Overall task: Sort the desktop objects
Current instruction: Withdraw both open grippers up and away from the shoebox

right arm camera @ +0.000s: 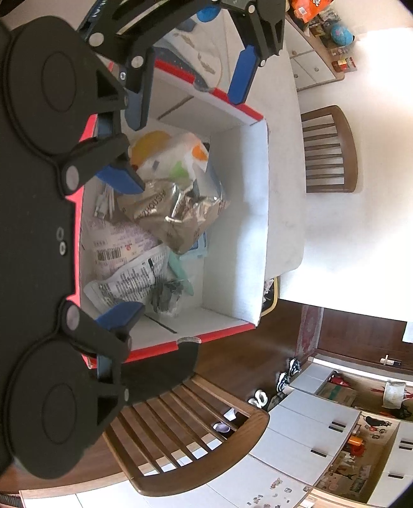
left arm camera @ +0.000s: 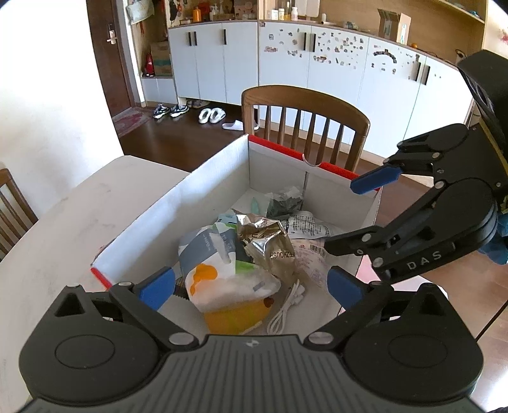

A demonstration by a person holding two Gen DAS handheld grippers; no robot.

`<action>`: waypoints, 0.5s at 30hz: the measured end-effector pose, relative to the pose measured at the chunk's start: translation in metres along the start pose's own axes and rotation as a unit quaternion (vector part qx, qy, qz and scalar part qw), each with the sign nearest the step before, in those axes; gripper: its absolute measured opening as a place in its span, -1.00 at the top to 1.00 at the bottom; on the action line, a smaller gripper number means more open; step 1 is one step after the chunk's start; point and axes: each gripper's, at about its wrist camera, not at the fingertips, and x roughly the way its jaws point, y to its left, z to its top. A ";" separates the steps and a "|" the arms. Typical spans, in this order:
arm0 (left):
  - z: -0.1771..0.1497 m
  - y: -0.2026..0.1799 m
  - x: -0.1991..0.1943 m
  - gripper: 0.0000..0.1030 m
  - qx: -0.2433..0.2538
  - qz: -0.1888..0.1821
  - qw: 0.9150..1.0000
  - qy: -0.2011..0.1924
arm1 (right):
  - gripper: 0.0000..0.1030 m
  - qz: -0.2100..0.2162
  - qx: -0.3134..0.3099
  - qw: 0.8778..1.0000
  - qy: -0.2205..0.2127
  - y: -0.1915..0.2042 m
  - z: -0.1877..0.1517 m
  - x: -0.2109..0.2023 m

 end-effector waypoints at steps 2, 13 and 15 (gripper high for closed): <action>-0.003 0.002 -0.005 -0.99 -0.007 -0.001 1.000 -0.002 | -0.59 0.003 0.004 1.000 -0.005 0.003 -0.002 -0.005; -0.026 0.018 -0.029 -0.99 -0.050 0.019 0.998 -0.015 | -0.91 0.017 0.028 0.998 -0.045 0.019 -0.011 -0.033; -0.030 0.020 -0.033 -0.99 -0.061 0.023 0.998 -0.018 | -0.96 0.022 0.039 0.998 -0.052 0.022 -0.014 -0.037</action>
